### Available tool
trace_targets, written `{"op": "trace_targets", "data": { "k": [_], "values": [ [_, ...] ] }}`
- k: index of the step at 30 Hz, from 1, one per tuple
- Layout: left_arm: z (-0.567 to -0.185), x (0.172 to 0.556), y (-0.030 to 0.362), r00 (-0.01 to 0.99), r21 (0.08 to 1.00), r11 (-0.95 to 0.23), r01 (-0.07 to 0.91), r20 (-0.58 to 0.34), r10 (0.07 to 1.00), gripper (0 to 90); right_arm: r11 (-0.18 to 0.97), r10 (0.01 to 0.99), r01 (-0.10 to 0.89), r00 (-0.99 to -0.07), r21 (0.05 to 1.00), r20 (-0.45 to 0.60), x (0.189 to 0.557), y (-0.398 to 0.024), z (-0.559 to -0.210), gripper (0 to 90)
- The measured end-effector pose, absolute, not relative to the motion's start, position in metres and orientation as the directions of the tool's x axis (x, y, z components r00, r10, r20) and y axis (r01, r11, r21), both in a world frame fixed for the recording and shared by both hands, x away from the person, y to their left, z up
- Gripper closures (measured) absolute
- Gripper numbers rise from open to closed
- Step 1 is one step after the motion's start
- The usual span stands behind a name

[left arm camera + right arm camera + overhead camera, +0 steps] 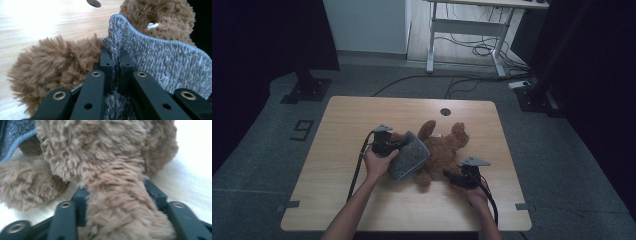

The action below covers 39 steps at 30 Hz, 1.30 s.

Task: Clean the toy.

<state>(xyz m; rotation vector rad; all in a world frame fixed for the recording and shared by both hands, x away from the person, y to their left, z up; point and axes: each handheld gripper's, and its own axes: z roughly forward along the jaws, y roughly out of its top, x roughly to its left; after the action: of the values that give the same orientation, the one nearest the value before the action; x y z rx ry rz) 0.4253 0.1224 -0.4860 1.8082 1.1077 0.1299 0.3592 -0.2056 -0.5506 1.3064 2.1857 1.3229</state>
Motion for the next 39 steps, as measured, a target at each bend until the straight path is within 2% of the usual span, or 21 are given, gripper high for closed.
{"op": "trace_targets", "data": {
  "k": [8, 12, 16, 20, 25, 27, 29, 32, 34, 39],
  "values": [
    [-0.491, 0.406, 0.122, 0.602, 0.797, -0.110, 0.594, -0.350, 0.718, 84.6, 0.068, 0.789, 0.530, -0.547, 0.845, 0.279, 0.348, -0.227, -0.537, 30.1],
    [-0.490, 0.397, 0.121, 0.607, 0.806, -0.123, 0.579, -0.326, 0.725, 84.6, 0.029, 0.811, 0.492, -0.520, 0.870, 0.267, 0.345, -0.233, -0.525, 20.4],
    [-0.489, 0.390, 0.119, 0.615, 0.815, -0.142, 0.562, -0.296, 0.731, 84.6, -0.004, 0.831, 0.465, -0.491, 0.885, 0.261, 0.348, -0.235, -0.512, 16.0],
    [-0.492, 0.386, 0.122, 0.614, 0.815, -0.111, 0.568, -0.330, 0.717, 84.6, -0.047, 0.851, 0.456, -0.448, 0.889, 0.275, 0.358, -0.233, -0.499, 9.2],
    [-0.495, 0.381, 0.125, 0.615, 0.816, -0.089, 0.571, -0.353, 0.705, 84.6, -0.085, 0.862, 0.474, -0.406, 0.876, 0.303, 0.381, -0.225, -0.489, 7.2],
    [-0.495, 0.379, 0.125, 0.618, 0.818, -0.089, 0.568, -0.352, 0.703, 84.6, -0.096, 0.855, 0.480, -0.408, 0.872, 0.319, 0.388, -0.221, -0.485, 9.3],
    [-0.495, 0.377, 0.125, 0.619, 0.819, -0.092, 0.567, -0.350, 0.703, 84.6, -0.099, 0.856, 0.488, -0.403, 0.867, 0.324, 0.392, -0.217, -0.482, 17.3],
    [-0.496, 0.375, 0.126, 0.621, 0.818, -0.088, 0.568, -0.356, 0.698, 84.6, -0.077, 0.869, 0.485, -0.396, 0.871, 0.297, 0.389, -0.213, -0.484, 38.8],
    [-0.496, 0.371, 0.126, 0.624, 0.817, -0.086, 0.570, -0.362, 0.692, 84.6, -0.085, 0.862, 0.484, -0.403, 0.871, 0.308, 0.383, -0.216, -0.488, 47.3],
    [-0.497, 0.359, 0.126, 0.635, 0.821, -0.087, 0.565, -0.364, 0.681, 84.6, -0.087, 0.834, 0.463, -0.451, 0.882, 0.319, 0.362, -0.223, -0.506, 56.3]
  ]
}}
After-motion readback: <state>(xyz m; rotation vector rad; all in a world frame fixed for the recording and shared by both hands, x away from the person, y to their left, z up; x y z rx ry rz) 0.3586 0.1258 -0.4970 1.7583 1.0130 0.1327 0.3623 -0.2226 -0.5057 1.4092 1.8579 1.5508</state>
